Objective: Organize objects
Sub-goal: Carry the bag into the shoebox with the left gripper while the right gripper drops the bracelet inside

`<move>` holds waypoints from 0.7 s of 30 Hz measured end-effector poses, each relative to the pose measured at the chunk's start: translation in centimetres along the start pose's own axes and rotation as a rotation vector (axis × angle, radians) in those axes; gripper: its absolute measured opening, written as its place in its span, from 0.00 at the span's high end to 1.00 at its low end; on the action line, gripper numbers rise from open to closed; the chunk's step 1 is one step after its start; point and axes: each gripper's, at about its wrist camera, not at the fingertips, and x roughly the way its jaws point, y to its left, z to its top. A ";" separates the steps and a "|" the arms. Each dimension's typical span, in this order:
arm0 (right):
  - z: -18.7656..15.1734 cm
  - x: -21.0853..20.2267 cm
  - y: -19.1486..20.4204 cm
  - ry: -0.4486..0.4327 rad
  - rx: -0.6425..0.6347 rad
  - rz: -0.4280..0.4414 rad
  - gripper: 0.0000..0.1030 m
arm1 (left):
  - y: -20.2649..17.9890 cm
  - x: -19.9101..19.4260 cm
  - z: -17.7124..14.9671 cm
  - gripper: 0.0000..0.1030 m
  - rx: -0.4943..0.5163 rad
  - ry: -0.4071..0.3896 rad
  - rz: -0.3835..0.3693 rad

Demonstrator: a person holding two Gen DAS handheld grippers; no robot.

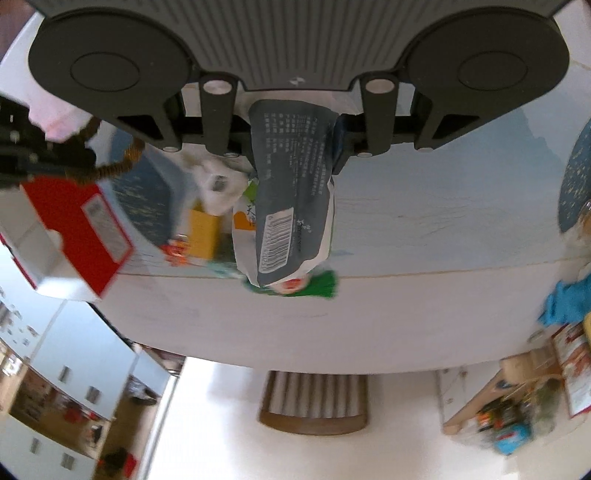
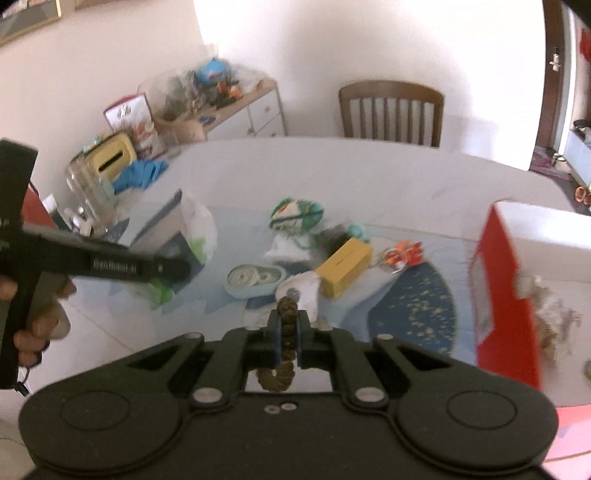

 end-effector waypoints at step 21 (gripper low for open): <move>0.5 -9.7 -10.0 -0.152 0.060 -0.127 0.94 | -15.5 -2.0 2.1 0.66 0.209 -0.041 -0.146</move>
